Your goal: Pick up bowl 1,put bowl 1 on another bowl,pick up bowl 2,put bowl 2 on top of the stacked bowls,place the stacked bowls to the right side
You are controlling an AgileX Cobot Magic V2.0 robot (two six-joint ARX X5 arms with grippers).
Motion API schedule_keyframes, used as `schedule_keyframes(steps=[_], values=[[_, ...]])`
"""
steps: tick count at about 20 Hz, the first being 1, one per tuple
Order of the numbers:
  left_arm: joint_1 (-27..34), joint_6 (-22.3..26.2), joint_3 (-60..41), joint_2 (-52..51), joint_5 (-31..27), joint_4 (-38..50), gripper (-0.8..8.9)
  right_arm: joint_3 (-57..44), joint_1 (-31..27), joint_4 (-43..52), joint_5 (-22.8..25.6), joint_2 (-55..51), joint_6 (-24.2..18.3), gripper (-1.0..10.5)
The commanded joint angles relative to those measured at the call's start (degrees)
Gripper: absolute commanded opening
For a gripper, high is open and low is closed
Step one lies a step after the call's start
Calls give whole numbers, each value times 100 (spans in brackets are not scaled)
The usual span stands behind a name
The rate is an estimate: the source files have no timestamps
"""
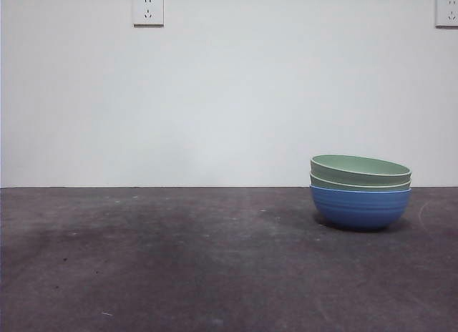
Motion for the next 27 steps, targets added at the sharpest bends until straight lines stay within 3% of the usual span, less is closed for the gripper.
schedule_keyframes(steps=[1, 2, 22, 25, 27], values=[[-17, 92, 2, -4, -9, -26, 122, -44, 13, -98, -4, -247, -179, -21], [-17, 92, 2, -4, -11, -35, -34, -44, 13, -146, 0, -315, -236, -12], [-15, 94, 2, -7, -20, -90, -3, -46, 11, -396, 17, -356, -251, 3], [284, 308, -2, -299, -321, 127, -3, -46, 11, -396, 17, -356, -249, 3], [855, 616, -81, -704, -302, 737, -3, -46, 11, -396, 17, -356, -251, 3]])
